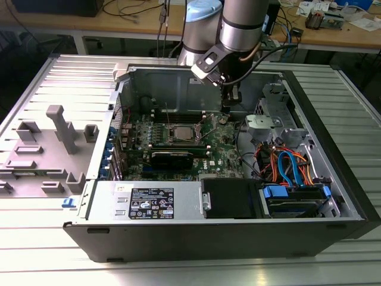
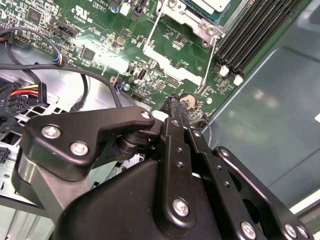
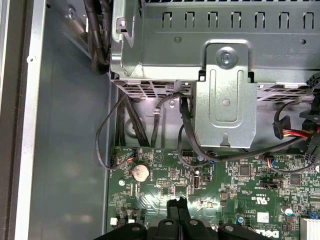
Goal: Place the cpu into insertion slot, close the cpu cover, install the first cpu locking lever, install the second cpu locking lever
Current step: 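Close the cpu cover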
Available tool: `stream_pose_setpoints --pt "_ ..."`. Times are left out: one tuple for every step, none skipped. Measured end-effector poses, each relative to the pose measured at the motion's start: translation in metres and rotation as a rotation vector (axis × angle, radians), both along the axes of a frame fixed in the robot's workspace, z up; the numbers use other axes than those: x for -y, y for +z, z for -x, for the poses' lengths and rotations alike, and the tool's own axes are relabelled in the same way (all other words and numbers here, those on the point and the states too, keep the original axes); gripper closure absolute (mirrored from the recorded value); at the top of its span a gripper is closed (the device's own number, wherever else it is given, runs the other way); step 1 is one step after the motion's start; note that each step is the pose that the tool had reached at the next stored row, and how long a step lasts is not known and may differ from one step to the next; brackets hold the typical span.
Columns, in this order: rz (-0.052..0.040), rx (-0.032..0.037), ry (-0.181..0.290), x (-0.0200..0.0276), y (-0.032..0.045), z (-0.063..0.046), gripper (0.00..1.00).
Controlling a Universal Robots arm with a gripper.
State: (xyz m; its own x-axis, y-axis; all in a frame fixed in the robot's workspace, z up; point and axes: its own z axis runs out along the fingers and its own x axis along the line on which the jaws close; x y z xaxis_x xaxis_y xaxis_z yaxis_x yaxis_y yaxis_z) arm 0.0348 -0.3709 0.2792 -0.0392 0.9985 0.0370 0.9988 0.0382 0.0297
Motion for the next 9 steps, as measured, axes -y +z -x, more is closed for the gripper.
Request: stream_pose_setpoints --pt "0.0001 0.0000 0.000 0.0000 0.0000 0.0000 0.89" --pt "0.0001 0.0000 0.000 0.0000 0.0000 0.0000 0.89" --pt "0.0001 0.0000 0.000 0.0000 0.0000 0.0000 0.89" --pt "0.0001 0.0000 0.000 0.0000 0.0000 0.0000 0.89" --pt "0.0000 0.0000 0.000 0.0000 -0.0003 0.0000 0.89" --pt "-0.0002 0.0001 0.000 -0.0001 -0.0007 0.0000 0.89" --pt "-0.0001 0.0001 0.000 0.0000 -0.0013 0.0000 0.89" --pt "0.0006 0.0000 0.000 0.0000 -0.0026 -0.0001 0.89" --pt "0.0022 -0.0002 0.000 0.0000 -0.0044 -0.0002 0.89"
